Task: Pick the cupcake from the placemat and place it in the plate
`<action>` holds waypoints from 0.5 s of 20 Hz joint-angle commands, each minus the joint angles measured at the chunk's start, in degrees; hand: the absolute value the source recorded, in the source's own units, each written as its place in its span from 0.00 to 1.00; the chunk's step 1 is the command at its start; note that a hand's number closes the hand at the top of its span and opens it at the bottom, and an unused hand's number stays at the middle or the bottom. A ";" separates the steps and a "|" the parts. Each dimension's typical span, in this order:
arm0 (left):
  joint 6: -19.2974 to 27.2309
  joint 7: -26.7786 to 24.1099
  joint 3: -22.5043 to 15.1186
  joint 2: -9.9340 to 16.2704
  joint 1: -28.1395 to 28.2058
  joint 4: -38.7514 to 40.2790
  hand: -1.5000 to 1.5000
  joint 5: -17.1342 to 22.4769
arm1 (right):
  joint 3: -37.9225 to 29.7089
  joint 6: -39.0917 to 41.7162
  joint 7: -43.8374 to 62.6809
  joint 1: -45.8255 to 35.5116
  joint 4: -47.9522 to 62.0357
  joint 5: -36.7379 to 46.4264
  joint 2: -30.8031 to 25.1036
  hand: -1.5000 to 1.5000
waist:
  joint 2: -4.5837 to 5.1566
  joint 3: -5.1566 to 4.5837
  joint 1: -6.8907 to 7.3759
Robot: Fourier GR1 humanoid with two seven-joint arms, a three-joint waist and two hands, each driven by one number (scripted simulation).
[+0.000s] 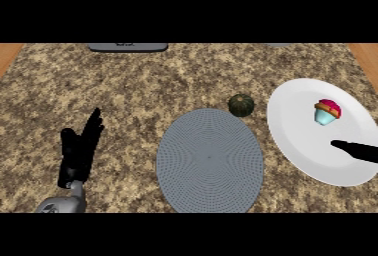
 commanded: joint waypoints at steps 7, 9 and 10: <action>-0.14 -3.99 1.82 -0.66 -1.96 6.09 0.50 -0.21 | -0.17 -1.83 -3.72 2.91 5.21 -0.43 -3.08 0.00 | 0.03 -0.01 -0.13; -0.58 -0.25 -0.34 -0.83 2.33 -1.95 0.50 -0.80 | -2.41 -1.36 -8.41 0.37 13.90 -1.75 -5.70 0.00 | 0.04 0.02 0.18; 0.26 2.39 -1.87 -1.29 6.30 -7.88 0.50 -1.72 | -2.21 -0.03 -3.77 1.36 8.59 -1.88 -7.32 0.00 | -0.05 0.01 0.20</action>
